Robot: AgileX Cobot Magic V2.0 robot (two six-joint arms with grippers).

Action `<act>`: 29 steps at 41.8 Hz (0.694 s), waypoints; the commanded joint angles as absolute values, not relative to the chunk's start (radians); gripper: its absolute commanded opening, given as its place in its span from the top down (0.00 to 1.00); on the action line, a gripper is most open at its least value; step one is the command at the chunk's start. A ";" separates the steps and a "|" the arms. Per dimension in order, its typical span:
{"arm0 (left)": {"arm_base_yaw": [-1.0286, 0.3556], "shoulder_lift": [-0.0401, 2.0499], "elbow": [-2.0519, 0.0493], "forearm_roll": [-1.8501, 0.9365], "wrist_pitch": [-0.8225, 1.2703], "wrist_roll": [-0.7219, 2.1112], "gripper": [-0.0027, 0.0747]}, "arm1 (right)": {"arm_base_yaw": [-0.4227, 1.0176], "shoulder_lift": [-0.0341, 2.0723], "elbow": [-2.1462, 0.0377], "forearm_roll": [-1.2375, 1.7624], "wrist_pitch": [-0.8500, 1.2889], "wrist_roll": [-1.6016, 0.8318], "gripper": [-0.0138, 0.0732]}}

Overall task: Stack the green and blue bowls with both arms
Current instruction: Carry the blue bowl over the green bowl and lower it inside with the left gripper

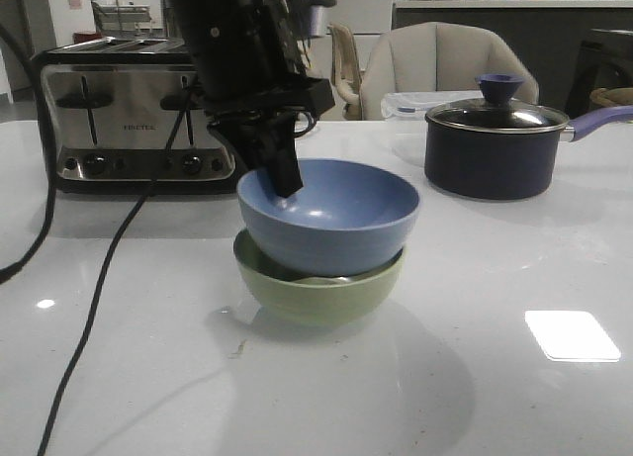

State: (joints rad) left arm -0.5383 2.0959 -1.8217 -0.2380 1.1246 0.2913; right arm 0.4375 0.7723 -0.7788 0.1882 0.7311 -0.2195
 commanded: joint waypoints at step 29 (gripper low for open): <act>-0.537 1.730 -1.841 -0.286 1.106 0.313 0.37 | 0.435 0.767 -0.807 0.196 0.671 -0.230 0.33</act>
State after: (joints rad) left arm -0.5317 1.8734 -1.8217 -0.2427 1.1267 0.3092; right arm 0.4375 0.7723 -0.7788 0.1882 0.7311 -0.2195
